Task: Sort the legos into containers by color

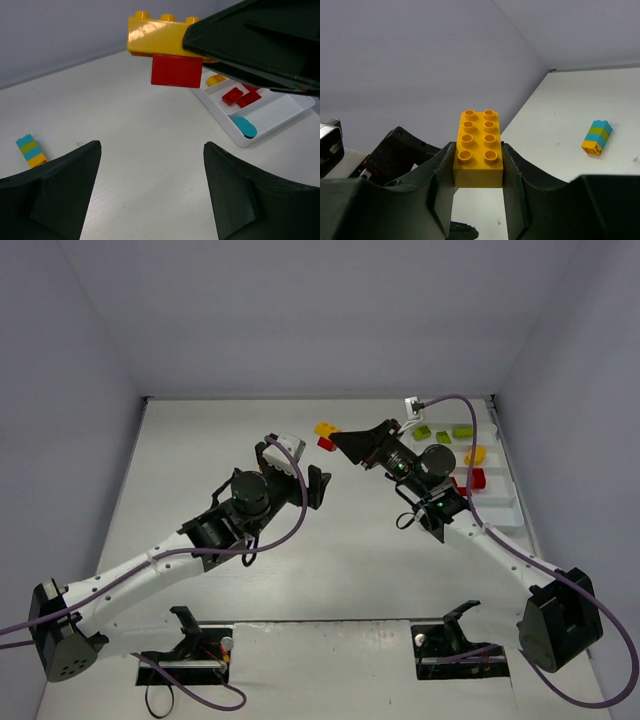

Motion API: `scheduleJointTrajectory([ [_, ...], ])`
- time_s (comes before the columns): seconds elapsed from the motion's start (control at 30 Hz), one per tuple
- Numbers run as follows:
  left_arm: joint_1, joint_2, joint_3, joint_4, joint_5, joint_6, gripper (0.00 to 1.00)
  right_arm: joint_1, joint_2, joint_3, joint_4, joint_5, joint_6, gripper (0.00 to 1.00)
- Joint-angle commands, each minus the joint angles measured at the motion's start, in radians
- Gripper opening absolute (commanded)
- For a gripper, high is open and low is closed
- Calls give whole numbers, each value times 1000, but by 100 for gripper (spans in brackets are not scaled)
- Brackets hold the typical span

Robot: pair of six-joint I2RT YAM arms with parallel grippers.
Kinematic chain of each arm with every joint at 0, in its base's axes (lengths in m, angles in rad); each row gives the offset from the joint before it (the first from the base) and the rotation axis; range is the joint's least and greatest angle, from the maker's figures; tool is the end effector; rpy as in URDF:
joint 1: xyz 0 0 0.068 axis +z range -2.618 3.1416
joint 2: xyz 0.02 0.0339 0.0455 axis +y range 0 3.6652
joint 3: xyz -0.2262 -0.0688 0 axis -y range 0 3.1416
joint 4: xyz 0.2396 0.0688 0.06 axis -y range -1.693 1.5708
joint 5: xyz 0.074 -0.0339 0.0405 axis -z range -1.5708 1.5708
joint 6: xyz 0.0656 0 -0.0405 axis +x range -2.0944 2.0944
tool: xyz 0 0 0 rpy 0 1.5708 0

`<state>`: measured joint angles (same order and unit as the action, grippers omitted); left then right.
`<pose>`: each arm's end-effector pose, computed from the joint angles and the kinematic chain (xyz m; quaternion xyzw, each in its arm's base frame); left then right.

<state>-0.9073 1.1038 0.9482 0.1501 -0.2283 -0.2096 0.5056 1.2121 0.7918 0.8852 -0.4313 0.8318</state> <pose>0.1977 -0.2288 0.3369 0.1653 0.6895 -0.3027 0.6369 0.2520 0.1709 0.3422 -0.0964 0.5358 0.6035 0.5826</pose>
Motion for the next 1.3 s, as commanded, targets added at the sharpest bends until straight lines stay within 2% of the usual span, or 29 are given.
scheduleJointTrajectory([
  [0.0,-18,22,53,132,-42,52,76,4,-42,-5,64,17,33,0],
  [0.47,-36,96,104,249,-74,81,75,8,-54,-23,64,-12,47,0],
  [0.8,-36,126,135,255,-52,76,70,17,-62,-26,57,-29,26,0],
  [0.9,-36,136,138,258,-55,79,64,19,-62,-28,57,-32,24,0],
  [1.0,-36,145,139,267,-51,81,52,21,-63,-29,52,-34,21,0],
  [1.03,-36,149,141,269,-51,82,48,21,-65,-31,52,-34,23,0],
  [1.13,-36,151,139,272,-40,93,25,21,-71,-31,44,-34,13,0],
  [1.27,-35,136,117,282,-34,114,13,21,-75,-31,14,-24,-16,0],
])
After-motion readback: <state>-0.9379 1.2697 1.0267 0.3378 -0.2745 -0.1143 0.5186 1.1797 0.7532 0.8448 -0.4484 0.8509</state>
